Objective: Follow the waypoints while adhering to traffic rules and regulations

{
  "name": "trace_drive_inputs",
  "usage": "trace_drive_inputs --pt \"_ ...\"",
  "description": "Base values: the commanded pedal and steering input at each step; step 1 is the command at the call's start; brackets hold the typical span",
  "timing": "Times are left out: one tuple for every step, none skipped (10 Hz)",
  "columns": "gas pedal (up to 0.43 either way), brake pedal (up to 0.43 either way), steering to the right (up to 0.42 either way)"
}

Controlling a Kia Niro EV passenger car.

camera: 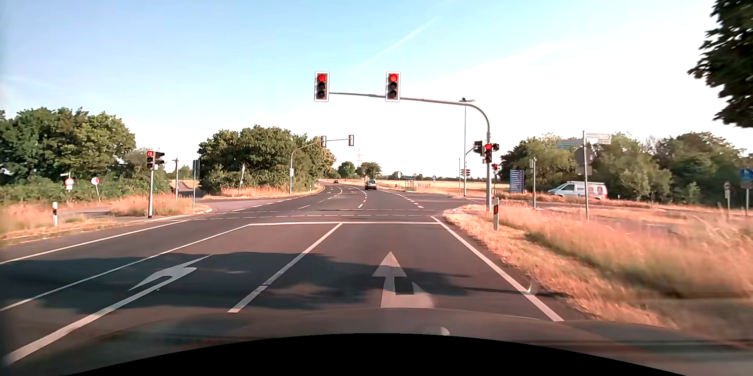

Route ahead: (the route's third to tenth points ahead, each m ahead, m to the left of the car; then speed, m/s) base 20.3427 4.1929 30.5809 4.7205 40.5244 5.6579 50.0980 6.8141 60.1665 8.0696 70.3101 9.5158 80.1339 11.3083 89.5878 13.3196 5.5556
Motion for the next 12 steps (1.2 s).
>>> trace_drive_inputs --pt "0.0 0.274 -0.007" --pt "0.0 0.274 -0.007" --pt "0.0 0.268 -0.006" --pt "0.0 0.274 -0.006" --pt "0.0 0.274 -0.006" --pt "0.0 0.274 -0.006" --pt "0.0 0.274 -0.006" --pt "0.0 0.274 -0.006" --pt "0.0 0.274 -0.006" --pt "0.0 0.274 -0.006" --pt "0.0 0.268 -0.006" --pt "0.0 0.274 -0.006"
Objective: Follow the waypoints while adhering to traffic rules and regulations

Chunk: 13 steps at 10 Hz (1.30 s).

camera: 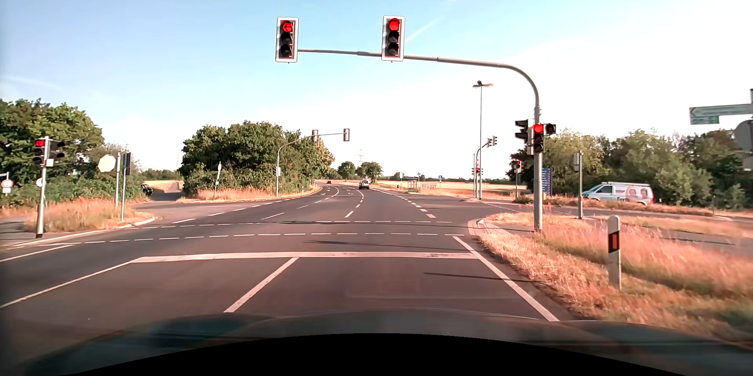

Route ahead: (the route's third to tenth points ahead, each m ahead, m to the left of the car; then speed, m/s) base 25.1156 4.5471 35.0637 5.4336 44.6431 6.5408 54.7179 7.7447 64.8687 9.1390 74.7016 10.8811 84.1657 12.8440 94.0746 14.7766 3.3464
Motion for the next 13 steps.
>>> trace_drive_inputs --pt "0.0 0.274 -0.006" --pt "0.0 0.274 -0.006" --pt "0.0 0.274 -0.006" --pt "0.0 0.274 -0.006" --pt "0.0 0.274 -0.006" --pt "0.0 0.262 -0.006" --pt "0.0 0.256 -0.006" --pt "0.0 0.25 -0.006" --pt "0.0 0.244 -0.006" --pt "0.0 0.244 -0.006" --pt "0.0 0.244 -0.006" --pt "0.0 0.244 -0.006" --pt "0.0 0.25 -0.006"
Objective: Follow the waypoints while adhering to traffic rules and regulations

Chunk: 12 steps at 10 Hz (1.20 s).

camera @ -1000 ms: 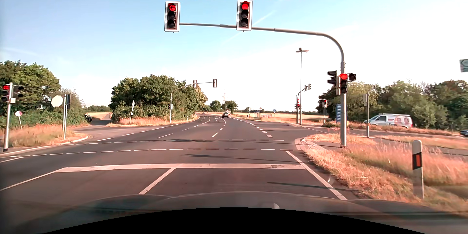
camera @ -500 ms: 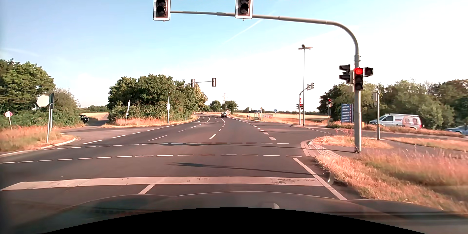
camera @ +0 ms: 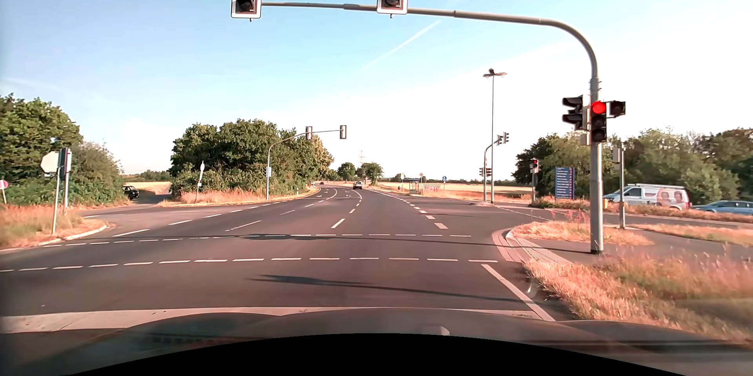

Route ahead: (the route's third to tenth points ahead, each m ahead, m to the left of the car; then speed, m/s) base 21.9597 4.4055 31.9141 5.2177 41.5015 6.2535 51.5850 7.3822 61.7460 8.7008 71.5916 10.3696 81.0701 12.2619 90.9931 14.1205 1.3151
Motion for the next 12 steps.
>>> trace_drive_inputs --pt "0.0 0.25 -0.006" --pt "0.0 0.256 -0.006" --pt "0.0 0.256 -0.006" --pt "0.0 0.256 -0.006" --pt "0.0 0.256 -0.006" --pt "0.0 0.25 -0.006" --pt "0.0 0.244 -0.006" --pt "0.0 0.238 -0.006" --pt "0.0 0.232 -0.006" --pt "0.0 0.226 -0.006" --pt "0.0 0.22 -0.006" --pt "0.0 0.213 -0.006"
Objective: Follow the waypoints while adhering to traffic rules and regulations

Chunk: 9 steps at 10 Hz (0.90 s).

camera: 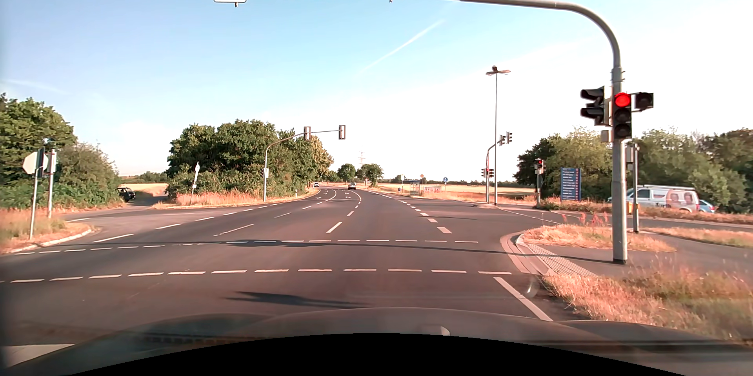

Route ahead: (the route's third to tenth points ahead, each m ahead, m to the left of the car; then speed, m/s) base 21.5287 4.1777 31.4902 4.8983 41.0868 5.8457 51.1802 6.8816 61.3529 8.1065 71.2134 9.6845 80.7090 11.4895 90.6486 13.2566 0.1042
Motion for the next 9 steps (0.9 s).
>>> trace_drive_inputs --pt "0.0 0.213 -0.006" --pt "0.0 0.213 -0.006" --pt "0.0 0.22 -0.006" --pt "0.0 0.238 -0.006" --pt "0.0 0.25 -0.006" --pt "0.0 0.256 -0.006" --pt "0.0 0.256 -0.006" --pt "0.0 0.262 -0.006" --pt "0.0 0.262 -0.006"
